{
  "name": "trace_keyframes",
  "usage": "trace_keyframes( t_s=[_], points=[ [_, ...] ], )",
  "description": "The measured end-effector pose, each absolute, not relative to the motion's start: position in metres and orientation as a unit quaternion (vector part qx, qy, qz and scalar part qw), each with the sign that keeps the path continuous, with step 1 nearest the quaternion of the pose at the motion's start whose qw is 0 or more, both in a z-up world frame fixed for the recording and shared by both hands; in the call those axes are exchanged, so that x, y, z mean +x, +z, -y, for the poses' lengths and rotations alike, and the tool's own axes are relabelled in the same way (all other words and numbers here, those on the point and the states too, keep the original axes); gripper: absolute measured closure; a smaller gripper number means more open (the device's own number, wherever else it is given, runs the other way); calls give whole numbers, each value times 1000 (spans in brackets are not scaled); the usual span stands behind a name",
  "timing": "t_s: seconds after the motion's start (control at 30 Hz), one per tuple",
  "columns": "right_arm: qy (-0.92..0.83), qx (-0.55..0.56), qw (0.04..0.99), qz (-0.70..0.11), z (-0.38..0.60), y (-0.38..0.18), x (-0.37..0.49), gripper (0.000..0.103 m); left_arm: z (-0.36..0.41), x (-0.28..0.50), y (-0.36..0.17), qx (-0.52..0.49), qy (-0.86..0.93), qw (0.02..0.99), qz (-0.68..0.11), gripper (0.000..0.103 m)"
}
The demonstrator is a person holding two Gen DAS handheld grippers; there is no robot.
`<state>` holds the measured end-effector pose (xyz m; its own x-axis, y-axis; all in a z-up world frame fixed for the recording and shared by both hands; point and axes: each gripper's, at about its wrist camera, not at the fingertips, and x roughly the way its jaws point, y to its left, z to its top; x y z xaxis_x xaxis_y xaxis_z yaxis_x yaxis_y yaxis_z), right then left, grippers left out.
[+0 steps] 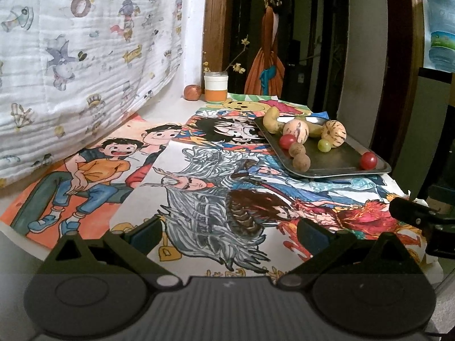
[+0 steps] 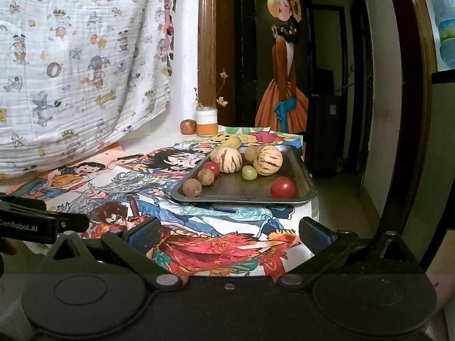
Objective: Organize fruits
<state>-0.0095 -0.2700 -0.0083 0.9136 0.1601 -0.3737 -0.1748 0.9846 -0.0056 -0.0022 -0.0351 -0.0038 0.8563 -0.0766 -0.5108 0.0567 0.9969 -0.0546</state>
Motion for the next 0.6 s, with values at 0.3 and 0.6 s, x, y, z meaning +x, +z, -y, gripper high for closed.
trace_keyframes(
  t_s=[0.3, 0.6],
  points=[
    [86, -19, 978, -189, 271, -8, -10, 1, 35, -3, -4, -18, -34, 963, -265, 0],
    [86, -19, 978, -189, 270, -8, -10, 0, 35, -4, -3, -18, -34, 963, -265, 0]
  ],
)
